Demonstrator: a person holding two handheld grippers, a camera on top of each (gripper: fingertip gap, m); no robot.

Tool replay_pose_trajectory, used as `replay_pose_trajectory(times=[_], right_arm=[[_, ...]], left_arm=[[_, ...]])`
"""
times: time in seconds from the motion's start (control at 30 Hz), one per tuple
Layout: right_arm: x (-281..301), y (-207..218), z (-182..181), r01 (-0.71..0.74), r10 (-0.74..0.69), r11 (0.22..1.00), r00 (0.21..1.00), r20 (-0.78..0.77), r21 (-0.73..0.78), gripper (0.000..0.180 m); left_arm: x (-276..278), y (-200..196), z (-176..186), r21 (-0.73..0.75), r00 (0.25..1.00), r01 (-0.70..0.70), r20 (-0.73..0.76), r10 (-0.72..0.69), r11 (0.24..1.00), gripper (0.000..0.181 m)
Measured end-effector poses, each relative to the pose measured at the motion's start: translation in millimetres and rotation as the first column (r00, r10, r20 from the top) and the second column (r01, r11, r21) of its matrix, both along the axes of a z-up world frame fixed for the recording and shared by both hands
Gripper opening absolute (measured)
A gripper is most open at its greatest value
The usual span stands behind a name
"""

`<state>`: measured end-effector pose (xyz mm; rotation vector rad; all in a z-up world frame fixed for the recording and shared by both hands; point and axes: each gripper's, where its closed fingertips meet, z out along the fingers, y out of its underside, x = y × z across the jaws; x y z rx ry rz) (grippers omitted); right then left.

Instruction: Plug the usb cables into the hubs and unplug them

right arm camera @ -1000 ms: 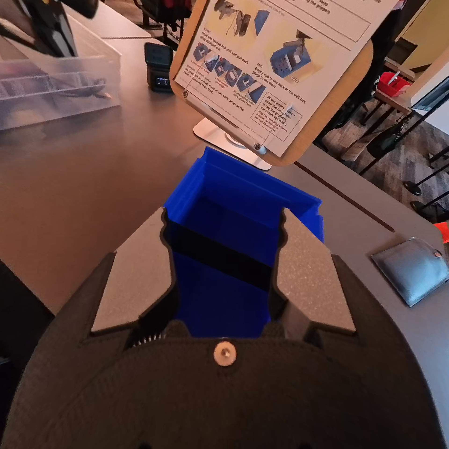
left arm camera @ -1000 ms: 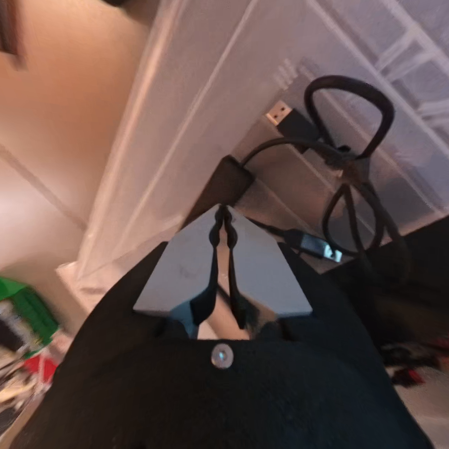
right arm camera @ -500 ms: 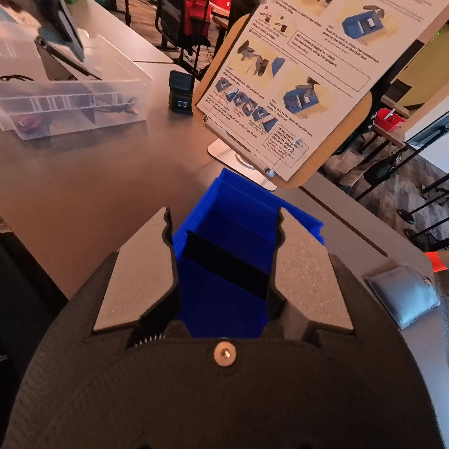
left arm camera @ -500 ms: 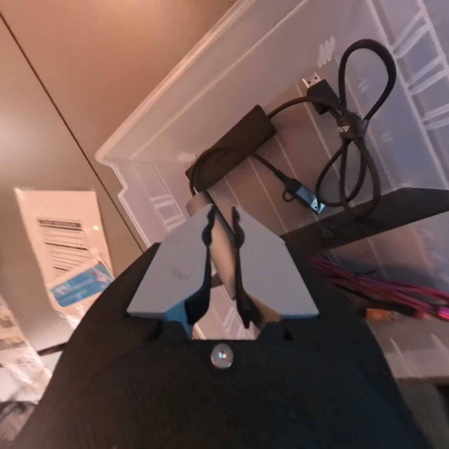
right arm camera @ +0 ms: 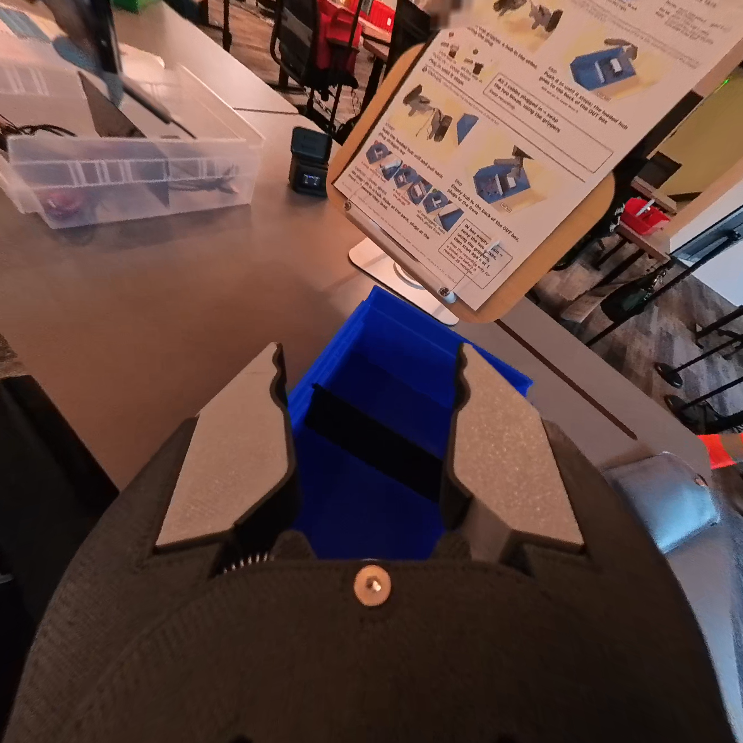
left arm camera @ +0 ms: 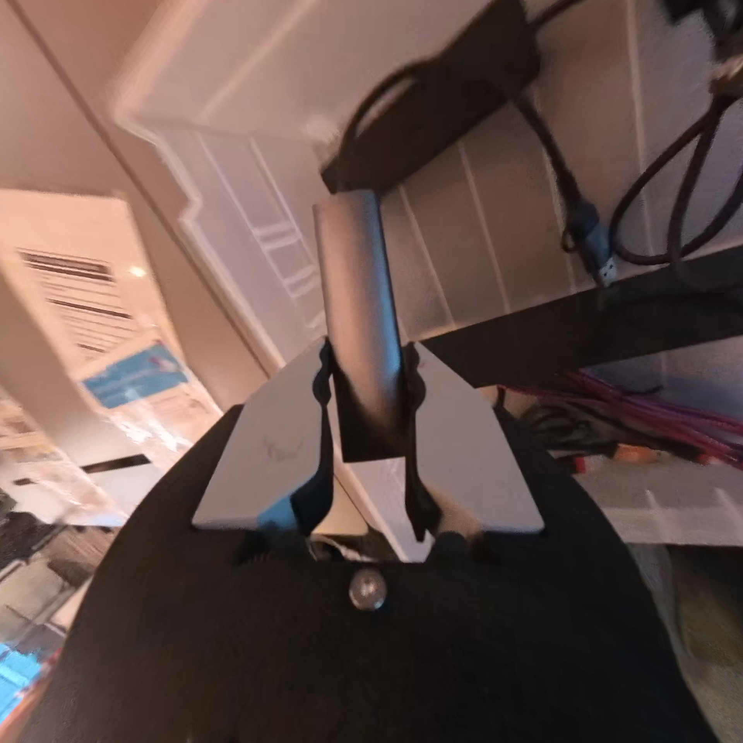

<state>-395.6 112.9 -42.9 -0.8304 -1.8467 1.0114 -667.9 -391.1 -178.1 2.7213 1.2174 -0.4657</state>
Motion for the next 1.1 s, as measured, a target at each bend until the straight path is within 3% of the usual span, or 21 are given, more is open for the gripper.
replay_pose_trajectory(times=[0.13, 0.33, 0.43, 0.5, 0.7, 0.8, 0.97, 1.1], right_arm=[[7.0, 1.3, 8.5, -0.007, 0.007, 1.0, 1.0, -0.022, -0.011, 0.08], [23.3, -4.4, 22.8, -0.031, 0.031, 1.0, 0.997, -0.066, 0.003, 0.077], [31.2, -5.9, 30.3, -0.035, 0.036, 0.999, 0.995, -0.091, 0.003, 0.077], [36.4, -6.9, 34.5, -0.038, 0.038, 0.999, 0.994, -0.104, 0.004, 0.076], [50.2, -10.7, 37.4, -0.051, 0.053, 0.999, 0.993, -0.105, 0.018, 0.077], [50.2, -9.7, 25.0, -0.055, 0.057, 0.998, 0.997, -0.047, 0.04, 0.075], [36.5, -5.4, 3.6, -0.034, 0.034, 0.999, 0.998, 0.059, -0.003, 0.07], [28.6, -30.4, -16.6, -0.106, 0.113, 0.993, 0.983, 0.145, -0.056, 0.072]], left_arm=[[-15.3, 21.7, 70.0, 0.094, 0.949, 0.104, -0.308, -0.07, 0.99, 0.032], [23.5, 73.2, 194.8, 0.2, 0.717, 0.329, -0.689, -0.106, 0.923, 0.031], [77.5, 121.9, 234.0, 0.358, 0.674, 0.485, -0.734, -0.081, 0.798, 0.031], [115.2, 157.3, 241.7, 0.429, 0.658, 0.58, -0.747, -0.089, 0.693, 0.031], [198.8, 252.3, 173.9, 0.529, 0.67, 0.694, -0.723, -0.169, 0.488, 0.031], [210.1, 290.7, 116.9, 0.616, 0.734, 0.657, -0.653, -0.185, 0.434, 0.031], [203.8, 320.7, 5.1, 0.613, 0.826, 0.559, -0.473, -0.308, 0.558, 0.031], [196.2, 321.6, -48.4, 0.611, 0.879, 0.475, -0.348, -0.324, 0.632, 0.031]])
